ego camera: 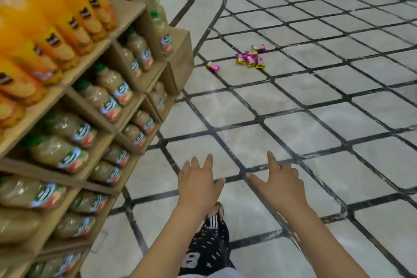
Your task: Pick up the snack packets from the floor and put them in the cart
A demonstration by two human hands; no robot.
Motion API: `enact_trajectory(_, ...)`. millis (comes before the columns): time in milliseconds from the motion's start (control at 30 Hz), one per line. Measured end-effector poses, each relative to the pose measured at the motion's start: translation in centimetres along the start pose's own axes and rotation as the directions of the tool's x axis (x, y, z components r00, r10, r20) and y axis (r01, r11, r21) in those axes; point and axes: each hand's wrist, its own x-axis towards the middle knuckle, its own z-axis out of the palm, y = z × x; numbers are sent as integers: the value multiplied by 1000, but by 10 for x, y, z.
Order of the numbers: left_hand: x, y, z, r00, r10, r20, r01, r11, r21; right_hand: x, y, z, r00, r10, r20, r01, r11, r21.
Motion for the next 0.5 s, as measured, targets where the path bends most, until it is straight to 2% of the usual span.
enact_trajectory(200,112,45,-60,992,122,7,-122,989,89,87,-15,-50,996,83,-30,-82,996,28)
enact_trajectory(333,170,83,-81,978,208,1,-207,973,99,129,3,-75,986,166,-30,-162,981,102)
enact_trajectory(500,239,139,-94,969,238,66,-244,964,103,191,34,-108,967,255,6,-254,959,125)
